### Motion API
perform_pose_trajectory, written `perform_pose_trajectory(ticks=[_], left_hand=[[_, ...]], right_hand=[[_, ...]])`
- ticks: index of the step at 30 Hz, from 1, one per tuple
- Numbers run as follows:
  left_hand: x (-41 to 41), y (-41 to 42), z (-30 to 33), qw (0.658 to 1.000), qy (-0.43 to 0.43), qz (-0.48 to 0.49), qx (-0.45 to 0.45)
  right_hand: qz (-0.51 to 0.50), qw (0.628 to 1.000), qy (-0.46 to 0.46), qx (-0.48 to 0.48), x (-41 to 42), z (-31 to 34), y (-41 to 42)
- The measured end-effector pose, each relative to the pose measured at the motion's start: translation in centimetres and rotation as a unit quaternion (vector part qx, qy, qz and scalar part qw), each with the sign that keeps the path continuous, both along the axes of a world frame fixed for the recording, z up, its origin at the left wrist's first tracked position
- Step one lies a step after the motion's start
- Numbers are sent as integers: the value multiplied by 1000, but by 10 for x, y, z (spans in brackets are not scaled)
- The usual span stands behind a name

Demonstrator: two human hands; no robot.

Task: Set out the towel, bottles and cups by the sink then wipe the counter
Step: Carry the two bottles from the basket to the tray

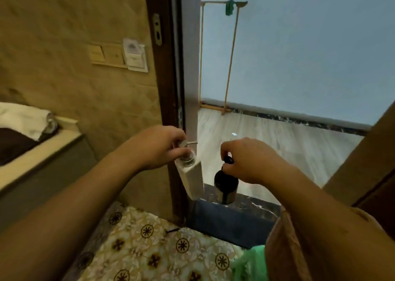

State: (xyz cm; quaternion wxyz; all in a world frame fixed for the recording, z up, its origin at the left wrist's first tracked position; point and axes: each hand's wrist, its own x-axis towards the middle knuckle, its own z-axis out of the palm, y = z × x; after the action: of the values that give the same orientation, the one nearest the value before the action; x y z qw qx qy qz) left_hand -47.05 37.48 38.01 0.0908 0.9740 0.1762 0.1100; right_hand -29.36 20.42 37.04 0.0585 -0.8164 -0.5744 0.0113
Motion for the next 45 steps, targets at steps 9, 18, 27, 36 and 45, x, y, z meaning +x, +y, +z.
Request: perform_pose_trajectory(ticks=[9, 18, 27, 36, 45], left_hand=[[-222, 132, 1, 981, 21, 192, -6], [-398, 213, -3, 936, 4, 351, -20], [-477, 285, -29, 879, -6, 476, -16], [-489, 410, -6, 822, 0, 568, -40], [-491, 548, -2, 783, -45, 619, -34]], right_hand=[[148, 989, 8, -4, -167, -9, 198], [282, 959, 31, -3, -316, -6, 346], [376, 923, 78, 5, -394, -26, 477], [449, 881, 151, 18, -402, -31, 628], [456, 874, 163, 34, -408, -38, 768]])
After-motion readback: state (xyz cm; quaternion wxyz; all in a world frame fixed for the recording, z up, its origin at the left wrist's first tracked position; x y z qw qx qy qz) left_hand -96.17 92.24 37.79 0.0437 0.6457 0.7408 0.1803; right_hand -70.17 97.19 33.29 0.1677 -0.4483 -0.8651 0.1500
